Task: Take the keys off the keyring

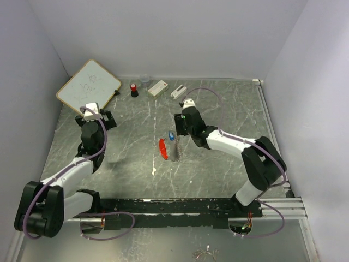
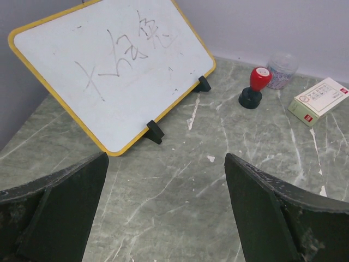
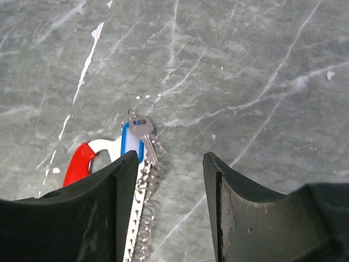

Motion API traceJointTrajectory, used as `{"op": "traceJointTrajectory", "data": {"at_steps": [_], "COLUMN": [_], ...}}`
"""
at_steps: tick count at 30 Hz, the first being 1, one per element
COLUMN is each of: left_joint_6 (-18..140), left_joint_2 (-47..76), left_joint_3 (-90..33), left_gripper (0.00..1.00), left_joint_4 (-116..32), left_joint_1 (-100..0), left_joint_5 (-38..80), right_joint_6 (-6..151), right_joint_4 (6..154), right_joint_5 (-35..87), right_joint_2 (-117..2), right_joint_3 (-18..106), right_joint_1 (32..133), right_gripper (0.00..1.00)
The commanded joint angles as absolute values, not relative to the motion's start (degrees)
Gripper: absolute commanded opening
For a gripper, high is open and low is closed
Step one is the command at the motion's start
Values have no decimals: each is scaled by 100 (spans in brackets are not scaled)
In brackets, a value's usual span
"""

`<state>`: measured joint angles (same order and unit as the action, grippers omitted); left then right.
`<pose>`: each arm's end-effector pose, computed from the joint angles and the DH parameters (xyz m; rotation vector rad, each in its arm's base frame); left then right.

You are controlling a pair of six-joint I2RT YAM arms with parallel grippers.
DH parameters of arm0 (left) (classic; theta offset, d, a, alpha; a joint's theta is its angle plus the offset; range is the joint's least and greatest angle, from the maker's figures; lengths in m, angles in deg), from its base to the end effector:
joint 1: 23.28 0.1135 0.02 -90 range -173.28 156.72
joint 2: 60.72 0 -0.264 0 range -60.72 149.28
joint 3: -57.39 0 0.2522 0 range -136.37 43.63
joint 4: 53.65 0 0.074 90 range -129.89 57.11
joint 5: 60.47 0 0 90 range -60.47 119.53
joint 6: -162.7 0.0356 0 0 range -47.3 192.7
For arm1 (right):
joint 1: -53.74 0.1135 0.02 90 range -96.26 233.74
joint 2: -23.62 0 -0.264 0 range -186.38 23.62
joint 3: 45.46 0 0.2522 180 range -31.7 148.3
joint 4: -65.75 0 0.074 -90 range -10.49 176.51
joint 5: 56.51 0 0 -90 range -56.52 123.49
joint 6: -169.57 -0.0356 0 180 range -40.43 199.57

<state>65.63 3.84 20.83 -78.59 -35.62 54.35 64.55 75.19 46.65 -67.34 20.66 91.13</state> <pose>0.2332 -0.0357 0.2278 -0.2576 1.5994 0.0905 0.2775 0.2019 0.2103 -0.2899 2.1451 0.2807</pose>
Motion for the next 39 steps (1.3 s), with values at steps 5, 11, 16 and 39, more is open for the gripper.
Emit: {"op": "traceJointTrajectory", "data": {"at_steps": [5,11,16,39], "left_joint_6": [6443,6415,6382,6363], "left_joint_2": [387,660,626,948], "left_joint_3": [1994,1785,1889,1738], "left_gripper": [99,99,100,99], "left_joint_4": [-7601,-7377,-7541,-7460], "left_joint_1": [-3602,-3602,-3602,-3602], "left_joint_5": [5311,5345,5373,5284], "right_joint_6": [6570,6657,6721,6712], "right_joint_4": [7466,7724,7593,7440], "right_joint_5": [4497,4407,4340,3955], "right_joint_2": [-7617,-8176,-8177,-8719], "right_joint_3": [2837,3293,3230,3348], "right_joint_1": [9214,9261,9304,9331], "right_gripper": [52,49,47,26]}}
